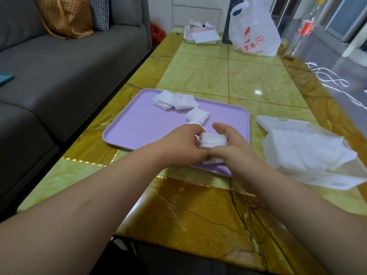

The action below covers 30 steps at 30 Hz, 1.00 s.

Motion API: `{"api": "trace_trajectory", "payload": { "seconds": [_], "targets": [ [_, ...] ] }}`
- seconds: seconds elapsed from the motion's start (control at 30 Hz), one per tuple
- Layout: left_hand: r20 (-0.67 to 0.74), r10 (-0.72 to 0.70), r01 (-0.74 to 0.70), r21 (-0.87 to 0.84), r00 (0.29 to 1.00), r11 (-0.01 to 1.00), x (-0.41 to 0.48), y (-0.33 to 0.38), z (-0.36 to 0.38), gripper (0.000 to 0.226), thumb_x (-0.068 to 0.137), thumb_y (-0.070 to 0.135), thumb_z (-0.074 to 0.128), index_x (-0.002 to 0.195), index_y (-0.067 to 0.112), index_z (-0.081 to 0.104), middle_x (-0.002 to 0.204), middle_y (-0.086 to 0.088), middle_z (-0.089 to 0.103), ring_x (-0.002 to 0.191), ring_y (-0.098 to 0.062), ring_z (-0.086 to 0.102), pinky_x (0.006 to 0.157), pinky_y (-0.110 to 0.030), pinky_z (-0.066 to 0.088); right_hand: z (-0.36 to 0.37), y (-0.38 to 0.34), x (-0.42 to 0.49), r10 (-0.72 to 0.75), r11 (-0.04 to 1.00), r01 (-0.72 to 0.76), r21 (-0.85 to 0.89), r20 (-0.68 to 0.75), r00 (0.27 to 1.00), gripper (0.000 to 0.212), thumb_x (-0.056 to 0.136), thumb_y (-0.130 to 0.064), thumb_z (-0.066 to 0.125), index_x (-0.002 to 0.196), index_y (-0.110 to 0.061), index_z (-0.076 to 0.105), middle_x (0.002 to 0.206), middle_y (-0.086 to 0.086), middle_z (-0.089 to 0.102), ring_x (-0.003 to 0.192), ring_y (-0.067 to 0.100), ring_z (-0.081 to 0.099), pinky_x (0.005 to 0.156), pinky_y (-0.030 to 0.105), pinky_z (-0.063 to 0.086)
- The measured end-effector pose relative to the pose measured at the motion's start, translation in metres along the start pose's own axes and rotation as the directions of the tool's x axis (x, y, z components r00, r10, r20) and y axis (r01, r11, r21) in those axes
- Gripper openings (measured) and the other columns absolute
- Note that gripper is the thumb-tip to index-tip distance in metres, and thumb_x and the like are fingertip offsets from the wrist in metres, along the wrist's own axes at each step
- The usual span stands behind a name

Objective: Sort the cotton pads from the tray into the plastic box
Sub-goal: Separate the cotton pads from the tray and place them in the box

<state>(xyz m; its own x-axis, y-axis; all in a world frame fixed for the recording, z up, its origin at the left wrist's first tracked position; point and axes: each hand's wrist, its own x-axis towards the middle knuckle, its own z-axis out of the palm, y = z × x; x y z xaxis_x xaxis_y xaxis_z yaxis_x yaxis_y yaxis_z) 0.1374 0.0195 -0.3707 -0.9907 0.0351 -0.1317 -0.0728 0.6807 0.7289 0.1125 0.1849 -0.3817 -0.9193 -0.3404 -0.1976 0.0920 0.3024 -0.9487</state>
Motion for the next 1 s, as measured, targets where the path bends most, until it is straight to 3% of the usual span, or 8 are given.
{"api": "trace_trajectory", "payload": {
  "seconds": [0.1, 0.2, 0.3, 0.5, 0.6, 0.73, 0.87, 1.0],
  "targets": [
    [-0.010, 0.025, -0.024, 0.026, 1.000, 0.999, 0.001, 0.003, 0.005, 0.030, 0.080, 0.035, 0.081, 0.102, 0.027, 0.062, 0.077, 0.009, 0.069, 0.064, 0.001, 0.061, 0.060, -0.018, 0.042, 0.000, 0.001, 0.001, -0.001, 1.000, 0.000, 0.029, 0.014, 1.000, 0.088, 0.065, -0.005, 0.069, 0.143, -0.041, 0.048, 0.119, -0.025, 0.056, 0.110, 0.006, 0.062, 0.096, 0.035, 0.056],
    [-0.022, 0.043, -0.042, 0.046, 0.999, 0.998, 0.002, 0.005, 0.005, 0.020, 0.083, 0.027, 0.075, 0.098, 0.027, 0.063, 0.074, 0.009, 0.066, 0.061, 0.001, 0.058, 0.057, -0.016, 0.040, -0.003, 0.001, -0.002, -0.080, 0.990, 0.082, -0.117, 0.021, 0.997, 0.077, 0.077, 0.007, 0.060, 0.141, -0.035, 0.051, 0.132, -0.014, 0.057, 0.108, 0.007, 0.062, 0.081, 0.013, 0.052],
    [-0.035, 0.038, -0.036, 0.063, 0.999, 0.997, 0.004, 0.004, -0.003, 0.021, 0.084, 0.018, 0.066, 0.103, 0.027, 0.064, 0.073, 0.011, 0.063, 0.058, 0.003, 0.056, 0.056, -0.013, 0.040, -0.007, 0.003, -0.001, -0.239, 0.918, 0.214, -0.333, -0.035, 0.970, 0.053, 0.084, 0.003, 0.057, 0.122, -0.034, 0.062, 0.113, -0.015, 0.066, 0.093, -0.007, 0.061, 0.071, 0.000, 0.042],
    [-0.333, -0.039, 0.122, 0.231, 0.942, 0.965, 0.017, -0.015, -0.017, 0.039, 0.091, 0.038, 0.063, 0.127, 0.023, 0.062, 0.122, 0.003, 0.060, 0.104, -0.019, 0.062, 0.092, -0.038, 0.053, -0.016, 0.011, 0.006, -0.264, 0.926, 0.186, -0.329, -0.209, 0.942, 0.037, 0.092, -0.014, 0.064, 0.126, -0.027, 0.061, 0.113, -0.012, 0.065, 0.095, -0.001, 0.062, 0.069, 0.002, 0.042],
    [-0.281, -0.092, 0.164, 0.246, 0.955, 0.955, 0.023, -0.019, -0.010, 0.049, 0.090, 0.051, 0.066, 0.130, 0.023, 0.061, 0.120, 0.001, 0.061, 0.105, -0.022, 0.063, 0.089, -0.040, 0.054, -0.017, 0.012, 0.005, -0.255, 0.932, 0.174, -0.317, -0.236, 0.938, 0.032, 0.092, -0.014, 0.064, 0.118, -0.031, 0.058, 0.108, -0.014, 0.064, 0.092, -0.006, 0.060, 0.066, 0.000, 0.042],
    [-0.260, -0.117, 0.178, 0.223, 0.958, 0.958, 0.025, -0.019, -0.006, 0.054, 0.086, 0.049, 0.069, 0.133, 0.024, 0.058, 0.113, 0.004, 0.063, 0.104, -0.022, 0.063, 0.087, -0.038, 0.054, -0.017, 0.013, 0.005, -0.218, 0.947, 0.138, -0.291, -0.262, 0.940, 0.027, 0.093, -0.018, 0.065, 0.116, -0.032, 0.060, 0.105, -0.015, 0.066, 0.090, -0.003, 0.061, 0.065, 0.007, 0.042],
    [-0.216, -0.171, 0.204, 0.142, 0.961, 0.969, 0.024, -0.017, -0.009, 0.032, 0.077, 0.041, 0.077, 0.100, 0.023, 0.064, 0.090, 0.009, 0.063, 0.085, -0.015, 0.063, 0.069, -0.029, 0.049, -0.019, 0.013, 0.005, -0.211, 0.946, 0.134, -0.295, -0.248, 0.945, 0.027, 0.093, -0.020, 0.067, 0.116, -0.032, 0.061, 0.104, -0.016, 0.066, 0.088, -0.004, 0.060, 0.063, 0.004, 0.043],
    [-0.220, -0.149, 0.163, 0.044, 0.964, 0.986, 0.016, -0.016, -0.012, 0.029, 0.077, 0.034, 0.079, 0.095, 0.022, 0.061, 0.088, 0.010, 0.062, 0.077, -0.007, 0.059, 0.063, -0.026, 0.044, -0.019, 0.013, 0.005, -0.202, 0.950, 0.132, -0.283, -0.235, 0.951, 0.026, 0.093, -0.022, 0.067, 0.117, -0.032, 0.061, 0.105, -0.015, 0.066, 0.089, -0.002, 0.062, 0.063, 0.008, 0.043]
  ]
}}
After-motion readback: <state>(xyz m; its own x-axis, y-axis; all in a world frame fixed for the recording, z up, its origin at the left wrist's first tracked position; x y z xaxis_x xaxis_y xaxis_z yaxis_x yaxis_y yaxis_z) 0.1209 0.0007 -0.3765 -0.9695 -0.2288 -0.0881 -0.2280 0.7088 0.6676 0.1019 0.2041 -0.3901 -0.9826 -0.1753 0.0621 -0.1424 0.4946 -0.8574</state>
